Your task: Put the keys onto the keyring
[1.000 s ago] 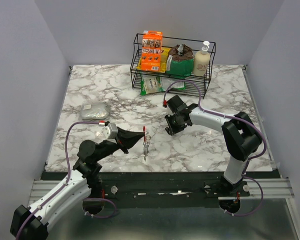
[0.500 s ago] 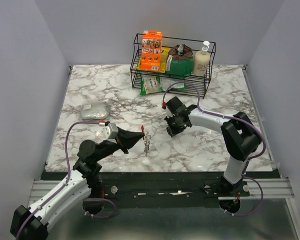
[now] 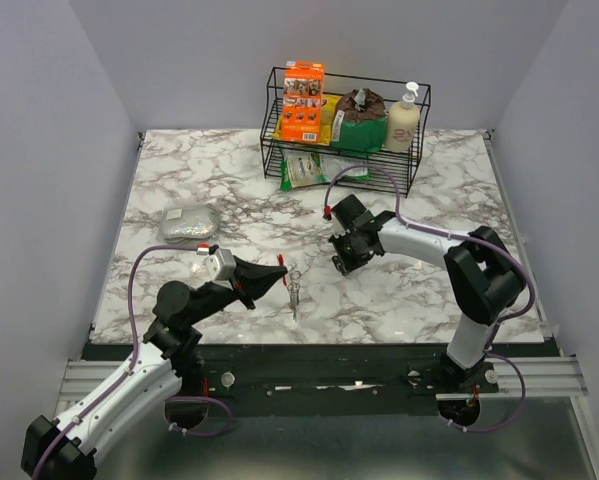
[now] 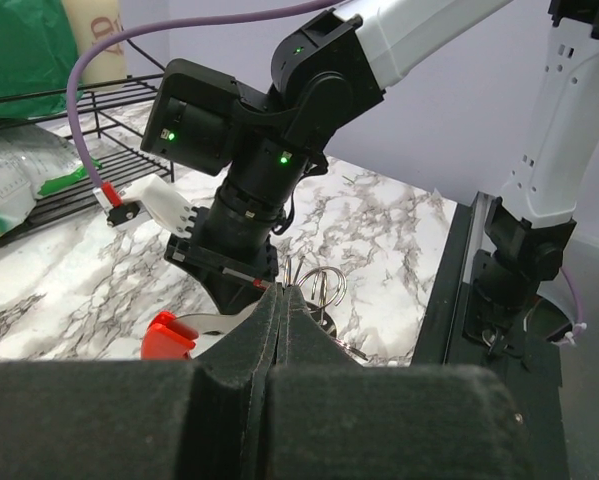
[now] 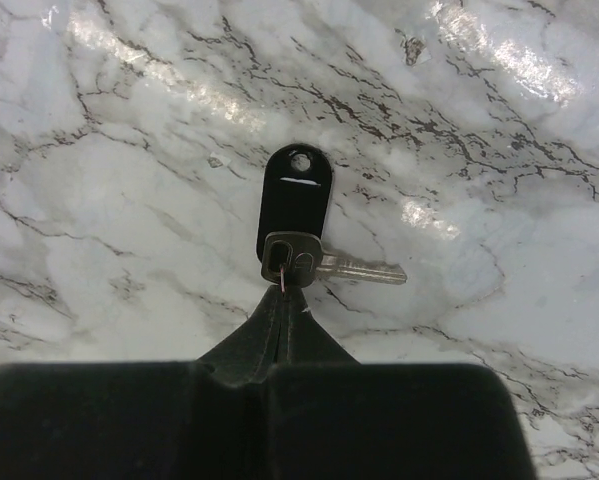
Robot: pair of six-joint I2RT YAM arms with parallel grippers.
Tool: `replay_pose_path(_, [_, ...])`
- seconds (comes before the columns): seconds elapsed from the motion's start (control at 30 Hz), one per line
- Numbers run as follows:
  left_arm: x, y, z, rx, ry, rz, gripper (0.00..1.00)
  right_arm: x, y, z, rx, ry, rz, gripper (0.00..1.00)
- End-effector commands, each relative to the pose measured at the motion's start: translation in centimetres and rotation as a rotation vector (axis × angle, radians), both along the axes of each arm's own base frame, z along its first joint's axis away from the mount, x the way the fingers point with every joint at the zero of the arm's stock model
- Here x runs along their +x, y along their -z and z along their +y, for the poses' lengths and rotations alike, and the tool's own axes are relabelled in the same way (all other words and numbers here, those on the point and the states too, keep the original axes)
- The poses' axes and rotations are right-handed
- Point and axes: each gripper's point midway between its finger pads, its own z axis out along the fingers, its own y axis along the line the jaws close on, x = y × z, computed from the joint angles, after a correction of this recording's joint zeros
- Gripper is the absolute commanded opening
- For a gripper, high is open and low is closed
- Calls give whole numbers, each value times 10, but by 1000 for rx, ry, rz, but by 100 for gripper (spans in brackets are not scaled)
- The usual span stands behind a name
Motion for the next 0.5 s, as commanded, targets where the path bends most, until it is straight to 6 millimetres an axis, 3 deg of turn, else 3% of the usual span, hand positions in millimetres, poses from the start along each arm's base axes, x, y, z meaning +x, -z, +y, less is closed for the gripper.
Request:
replay_pose_path(0.0, [2, -13, 2, -1, -23, -51, 0, -4, -19, 9, 55, -67, -46, 1])
replay_pose_path(0.47, [-1, -17, 3, 60, -14, -74, 0, -18, -62, 26, 183, -211, -111, 1])
